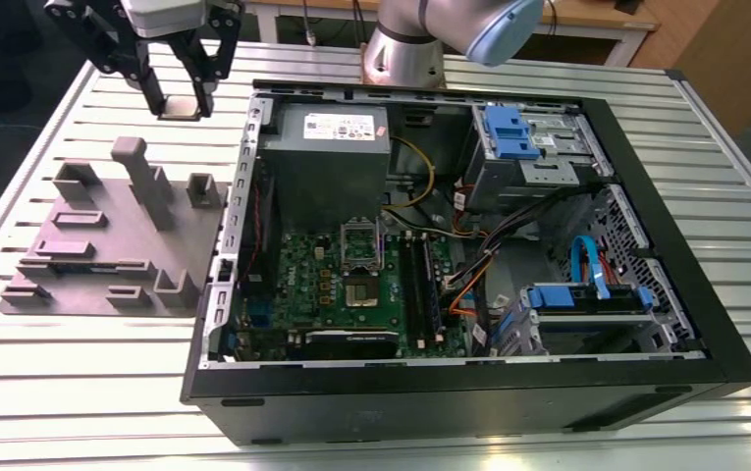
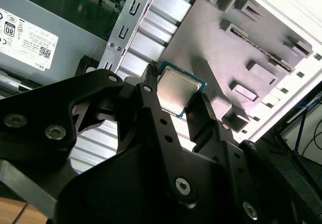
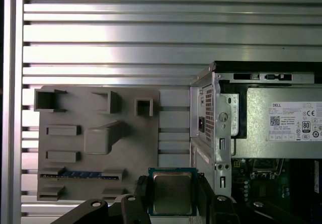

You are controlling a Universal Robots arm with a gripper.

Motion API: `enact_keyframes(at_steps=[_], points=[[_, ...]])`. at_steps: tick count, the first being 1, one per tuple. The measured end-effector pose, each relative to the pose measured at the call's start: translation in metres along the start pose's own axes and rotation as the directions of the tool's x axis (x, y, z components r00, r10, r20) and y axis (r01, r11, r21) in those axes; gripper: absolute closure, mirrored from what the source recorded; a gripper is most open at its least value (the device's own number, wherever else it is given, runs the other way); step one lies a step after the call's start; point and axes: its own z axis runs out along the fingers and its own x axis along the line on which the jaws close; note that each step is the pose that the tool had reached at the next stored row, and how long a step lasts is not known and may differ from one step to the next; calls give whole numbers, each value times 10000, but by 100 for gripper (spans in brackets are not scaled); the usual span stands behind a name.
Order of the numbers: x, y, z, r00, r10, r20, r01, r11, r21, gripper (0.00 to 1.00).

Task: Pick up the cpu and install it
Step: 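Pick up the cpu and move it towards the insertion slot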

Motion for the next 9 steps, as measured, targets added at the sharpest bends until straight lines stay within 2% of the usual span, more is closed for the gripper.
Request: enact_keyframes(at_steps=[9], points=[[-43, 0, 0, 10000, 0, 0, 0, 10000, 0, 53]])
